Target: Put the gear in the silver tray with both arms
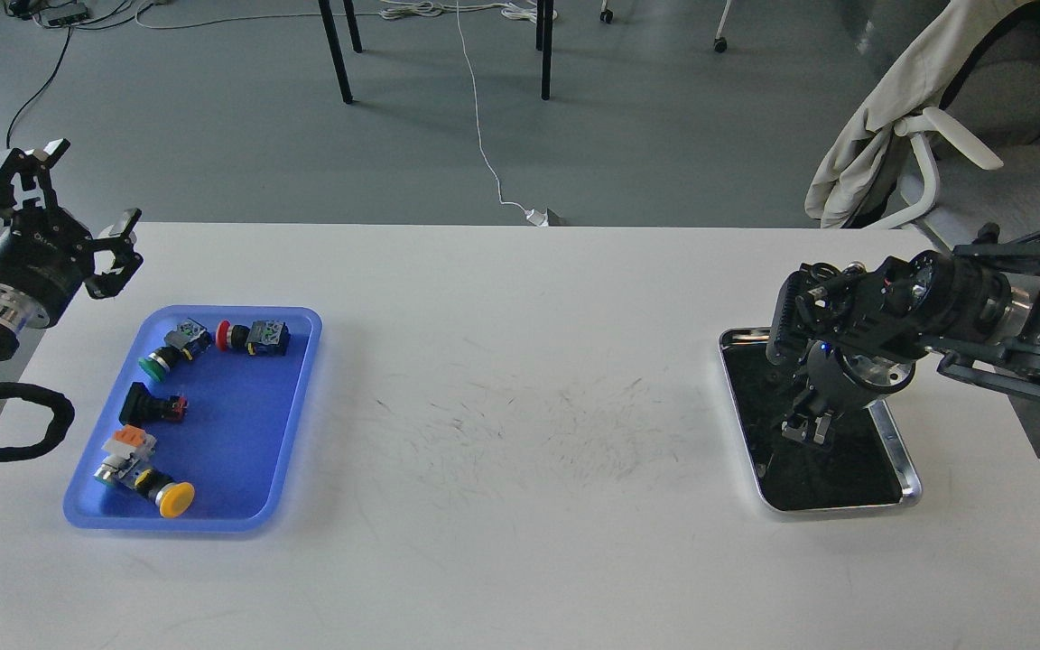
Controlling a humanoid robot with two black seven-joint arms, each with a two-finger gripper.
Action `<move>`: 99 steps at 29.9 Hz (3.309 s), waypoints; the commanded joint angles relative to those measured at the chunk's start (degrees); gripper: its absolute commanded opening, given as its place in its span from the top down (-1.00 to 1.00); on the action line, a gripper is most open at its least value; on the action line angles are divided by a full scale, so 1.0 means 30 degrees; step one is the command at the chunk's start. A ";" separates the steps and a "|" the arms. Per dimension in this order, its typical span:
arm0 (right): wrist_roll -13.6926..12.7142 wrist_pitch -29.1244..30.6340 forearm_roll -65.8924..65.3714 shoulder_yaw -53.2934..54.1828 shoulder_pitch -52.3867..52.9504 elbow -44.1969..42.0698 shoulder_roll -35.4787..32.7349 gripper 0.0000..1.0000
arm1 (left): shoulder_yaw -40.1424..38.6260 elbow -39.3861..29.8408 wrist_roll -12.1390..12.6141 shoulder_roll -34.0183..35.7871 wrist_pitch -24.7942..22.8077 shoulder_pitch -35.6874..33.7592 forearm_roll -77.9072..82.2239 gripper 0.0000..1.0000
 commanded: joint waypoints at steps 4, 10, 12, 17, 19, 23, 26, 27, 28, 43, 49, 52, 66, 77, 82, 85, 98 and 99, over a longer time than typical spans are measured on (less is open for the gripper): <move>0.0000 0.0060 0.0656 0.2402 -0.0014 -0.0158 -0.1107 -0.34 | -0.0022 -0.0033 -0.0003 0.0122 0.0001 0.0265 0.0031 -0.97; 0.0000 0.0178 0.3466 0.4629 0.0015 -0.0246 -0.2190 -0.63 | 0.0007 -0.0180 -0.0003 0.0122 0.0001 0.0412 0.0060 -0.97; 0.0000 0.0178 0.4608 0.5537 -0.0014 -0.0480 -0.2484 -0.74 | -0.0022 -0.0209 -0.0003 0.0122 0.0001 0.0441 0.0060 -0.97; 0.0000 0.0120 0.9407 0.6830 -0.0043 -0.0627 -0.3187 -0.86 | -0.0022 -0.0326 -0.0003 0.0385 0.0001 0.0471 0.0060 -0.97; 0.0000 -0.0085 1.1430 0.6976 -0.0072 -0.0656 -0.3451 -0.87 | 0.0036 -0.0443 -0.0003 0.0415 0.0001 0.0442 0.0060 -0.97; 0.0000 -0.1515 1.4918 0.7737 -0.0393 -0.0918 -0.4125 -0.88 | 0.0095 -0.0561 -0.0003 0.0328 0.0001 0.0178 0.0031 -0.97; 0.0000 -0.3013 1.7875 0.8119 -0.1125 -0.1709 -0.4097 -0.97 | 0.0065 -0.0502 -0.0003 0.0123 0.0001 0.0032 -0.0058 -0.97; 0.0000 -0.3363 1.9104 0.8178 -0.1330 -0.2030 -0.3980 -0.97 | 0.0095 -0.0444 -0.0003 0.0006 0.0001 -0.0085 -0.0057 -0.97; 0.0000 -0.3657 2.0334 0.8207 -0.1564 -0.2440 -0.3950 -0.97 | 0.0153 -0.0357 -0.0003 -0.0053 0.0001 -0.0202 -0.0057 -0.97; 0.0000 -0.7031 3.3295 0.8354 -0.4026 -0.6340 -0.1082 -0.97 | 0.0242 0.1255 0.2319 -0.1841 0.0001 -0.2134 -0.0115 -0.97; 0.0000 -0.6150 3.3325 0.8354 -0.4233 -0.6516 0.0034 -0.97 | -0.0052 0.1840 0.6254 -0.2191 0.0001 -0.3247 -0.0087 -0.97; 0.0000 -0.6472 3.3383 0.9287 -0.4203 -0.6691 0.0618 -0.98 | -0.0022 0.1900 0.6312 -0.2134 0.0001 -0.4010 -0.0058 -0.97; 0.0000 -0.8377 3.7917 1.2895 -0.5755 -0.6897 0.2523 -0.98 | -0.0871 0.2339 0.6196 -0.4886 0.0575 -0.4129 -0.0262 -0.97; -0.0542 -0.8523 3.8569 1.6320 -0.8539 -0.7043 0.4954 -0.98 | -0.3127 0.2398 0.6078 -0.5151 0.0633 -0.3603 -0.0262 -0.97; -0.2092 -0.9603 3.8802 1.6527 -0.8540 -0.7189 0.5716 -0.98 | -0.3156 0.2719 0.6107 -0.5239 0.0985 -0.3572 -0.0262 -0.97; -0.2800 -1.0104 3.9388 1.6791 -0.8510 -0.7219 0.5777 -0.98 | -0.3157 0.2779 0.6137 -0.5239 0.1043 -0.3602 -0.0262 -0.97; -0.3328 -1.0193 4.1118 1.7553 -0.8129 -0.6955 0.5337 -0.98 | -0.3098 0.2838 0.6136 -0.5268 0.1044 -0.3543 -0.0233 -0.97; -0.3328 -1.0193 4.1176 1.7582 -0.8100 -0.6955 0.5308 -0.98 | -0.3098 0.2838 0.6137 -0.5268 0.1044 -0.3543 -0.0233 -0.97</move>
